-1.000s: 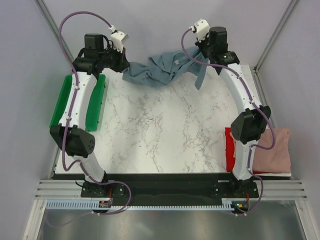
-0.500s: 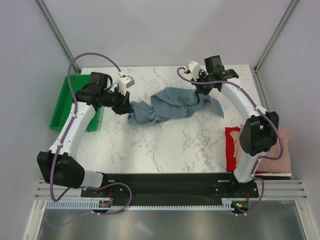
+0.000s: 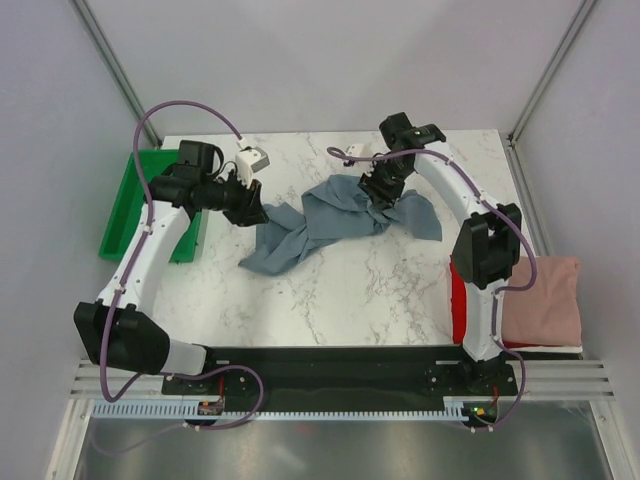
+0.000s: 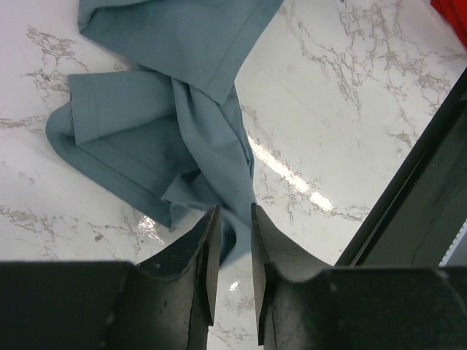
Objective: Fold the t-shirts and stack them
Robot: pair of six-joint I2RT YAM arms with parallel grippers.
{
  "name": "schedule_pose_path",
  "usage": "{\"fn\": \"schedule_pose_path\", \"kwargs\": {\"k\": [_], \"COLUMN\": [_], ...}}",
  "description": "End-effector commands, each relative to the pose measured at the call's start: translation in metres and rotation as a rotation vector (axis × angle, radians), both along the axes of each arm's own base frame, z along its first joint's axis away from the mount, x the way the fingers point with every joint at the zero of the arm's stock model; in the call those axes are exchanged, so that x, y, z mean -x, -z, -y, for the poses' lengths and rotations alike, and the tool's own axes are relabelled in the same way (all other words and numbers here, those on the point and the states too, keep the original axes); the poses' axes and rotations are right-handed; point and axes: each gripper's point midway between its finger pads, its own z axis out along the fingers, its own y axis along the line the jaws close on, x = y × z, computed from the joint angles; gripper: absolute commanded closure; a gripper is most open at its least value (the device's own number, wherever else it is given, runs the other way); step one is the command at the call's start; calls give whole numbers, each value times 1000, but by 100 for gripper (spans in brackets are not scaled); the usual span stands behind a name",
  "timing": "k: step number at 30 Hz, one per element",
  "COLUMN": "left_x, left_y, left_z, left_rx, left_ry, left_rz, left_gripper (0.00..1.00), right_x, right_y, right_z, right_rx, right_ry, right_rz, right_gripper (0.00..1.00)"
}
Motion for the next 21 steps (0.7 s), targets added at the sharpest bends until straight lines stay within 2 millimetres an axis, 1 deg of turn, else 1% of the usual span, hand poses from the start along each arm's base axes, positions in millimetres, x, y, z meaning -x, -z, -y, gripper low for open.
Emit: {"fn": "schedule_pose_path", "kwargs": {"k": [1, 2, 3, 4, 5, 6, 7, 8, 10, 11, 13, 14, 15, 16, 17, 21], "left_x": [-11, -12, -16, -18, -20, -21, -24, -27, -31, -34, -38, -40, -41, -42, -42, -45], "left_y": [-27, -27, -29, -30, -33, -34, -31, -33, -30, -32, -29, -29, -30, -30, -30, -28], "left_z": [-1, 0, 1, 3, 4, 6, 7, 7, 9, 9, 10, 11, 12, 12, 14, 14], "left_rx": [-5, -4, 3, 11, 18, 27, 31, 34, 34, 36, 40, 44, 55, 61, 68, 74], "left_ry": [24, 24, 20, 16, 16, 21, 22, 22, 22, 19, 14, 11, 2, -5, -2, -13], "left_rz": [115, 115, 120, 115, 119, 116, 106, 110, 100, 105, 95, 91, 85, 81, 79, 73], "left_gripper": [69, 69, 68, 68, 68, 68, 68, 67, 67, 67, 67, 67, 67, 66, 66, 65], "right_x": [46, 43, 32, 27, 21, 18, 12, 17, 22, 26, 24, 23, 16, 15, 12, 2], "right_y": [-17, -24, -28, -30, -23, -17, -9, 6, 21, 34, 45, 55, 58, 64, 67, 81], "right_z": [-12, -13, 2, 3, 19, 27, 42, 56, 71, 85, 97, 109, 115, 119, 128, 149], "right_rx": [-146, -216, -275, -335, -334, -314, -255, -218, -171, -126, -92, -43, -31, -10, 20, 87], "right_ry": [2, 42, 134, 210, 284, 322, 380, 419, 459, 501, 540, 584, 603, 613, 632, 675], "right_rz": [-244, -267, -289, -331, -346, -341, -304, -330, -358, -377, -367, -358, -329, -330, -318, -276], "right_gripper": [50, 49, 48, 46, 46, 47, 48, 49, 50, 52, 53, 53, 53, 54, 54, 54]}}
